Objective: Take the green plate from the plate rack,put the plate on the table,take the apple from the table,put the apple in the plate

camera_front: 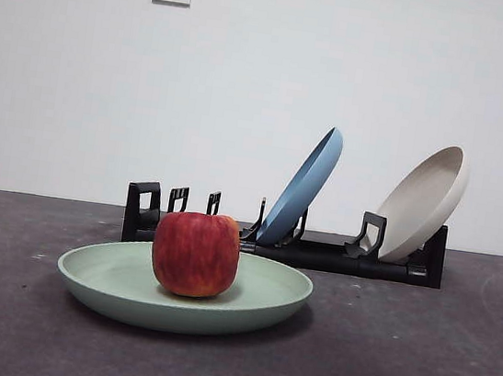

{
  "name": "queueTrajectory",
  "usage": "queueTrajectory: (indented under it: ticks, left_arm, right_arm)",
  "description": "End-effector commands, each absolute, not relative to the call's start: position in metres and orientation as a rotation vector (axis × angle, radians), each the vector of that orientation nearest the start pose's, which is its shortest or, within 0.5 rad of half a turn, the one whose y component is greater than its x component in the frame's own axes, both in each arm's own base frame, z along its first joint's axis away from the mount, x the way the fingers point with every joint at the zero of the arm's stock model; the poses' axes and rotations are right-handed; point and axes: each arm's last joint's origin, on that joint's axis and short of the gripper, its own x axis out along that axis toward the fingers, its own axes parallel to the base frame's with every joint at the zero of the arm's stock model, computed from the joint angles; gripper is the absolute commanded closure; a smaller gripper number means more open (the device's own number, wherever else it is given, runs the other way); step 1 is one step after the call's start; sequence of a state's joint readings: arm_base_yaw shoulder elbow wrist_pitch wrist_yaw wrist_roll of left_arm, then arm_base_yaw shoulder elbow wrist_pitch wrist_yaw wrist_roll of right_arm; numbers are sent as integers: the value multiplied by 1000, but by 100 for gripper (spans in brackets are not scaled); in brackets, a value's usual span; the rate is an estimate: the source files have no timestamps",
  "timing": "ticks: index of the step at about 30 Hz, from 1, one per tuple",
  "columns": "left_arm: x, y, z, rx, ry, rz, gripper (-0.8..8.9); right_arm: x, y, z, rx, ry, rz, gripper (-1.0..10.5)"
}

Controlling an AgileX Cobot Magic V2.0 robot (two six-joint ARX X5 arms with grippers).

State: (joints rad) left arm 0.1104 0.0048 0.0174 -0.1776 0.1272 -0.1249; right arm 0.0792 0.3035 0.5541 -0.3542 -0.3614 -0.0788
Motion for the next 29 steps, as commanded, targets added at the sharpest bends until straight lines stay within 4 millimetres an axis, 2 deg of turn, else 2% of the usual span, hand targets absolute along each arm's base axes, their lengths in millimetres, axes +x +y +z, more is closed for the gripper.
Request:
queueTrajectory:
  ticks: [1,9,17,23,29]
  left_arm:
    - [96,7,148,-152,172,-9,816]
    - [96,7,148,-152,171,-9,816]
    - [96,7,148,-152,171,-9,816]
    - [96,7,148,-152,172,-9,816]
    - [96,7,148,-152,172,-9,816]
  right_arm:
    - [87,16,262,-77,23,429,946]
    - [92,12,209,-39,37,252,946]
    - [94,12,170,26,94,247,946]
    - [95,12,152,61,138,253,946]
    - [95,12,149,45,172,250,946]
